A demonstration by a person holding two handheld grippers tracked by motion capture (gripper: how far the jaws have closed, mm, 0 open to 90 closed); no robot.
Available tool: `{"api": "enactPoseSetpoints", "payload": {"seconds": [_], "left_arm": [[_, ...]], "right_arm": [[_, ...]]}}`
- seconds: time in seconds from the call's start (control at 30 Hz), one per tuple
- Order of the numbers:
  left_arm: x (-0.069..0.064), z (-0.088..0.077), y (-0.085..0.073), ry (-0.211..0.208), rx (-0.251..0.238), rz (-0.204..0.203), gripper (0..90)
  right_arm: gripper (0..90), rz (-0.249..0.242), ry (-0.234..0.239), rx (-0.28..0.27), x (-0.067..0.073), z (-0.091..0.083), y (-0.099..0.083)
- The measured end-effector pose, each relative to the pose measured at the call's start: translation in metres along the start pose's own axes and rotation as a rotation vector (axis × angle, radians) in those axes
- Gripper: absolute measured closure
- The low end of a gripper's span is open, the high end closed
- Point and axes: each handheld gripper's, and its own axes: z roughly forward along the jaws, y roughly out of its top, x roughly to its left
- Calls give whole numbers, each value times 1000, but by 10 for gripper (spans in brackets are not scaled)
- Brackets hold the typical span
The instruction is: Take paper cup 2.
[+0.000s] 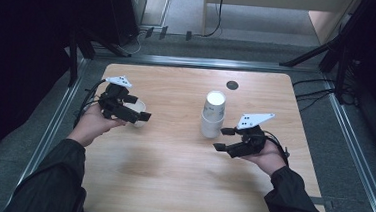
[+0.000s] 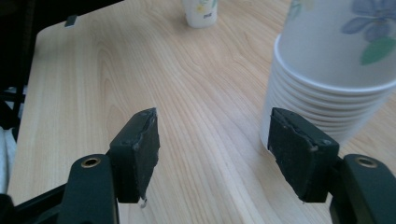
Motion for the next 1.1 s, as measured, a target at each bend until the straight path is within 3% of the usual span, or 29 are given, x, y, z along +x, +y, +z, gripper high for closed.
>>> {"api": "enactPoseSetpoints", "payload": {"seconds": [0.3,0.6,1.1], "left_arm": [[-22,11,-2,-51,-28,21,57],[-49,26,-12,-106,-59,34,58],[-63,38,-33,-165,-86,15,65]], "right_arm": [[350,16,-21,-11,-5,-12,-1],[350,1,-21,30,-12,-16,5],[327,-30,-45,115,-40,-31,38]]}}
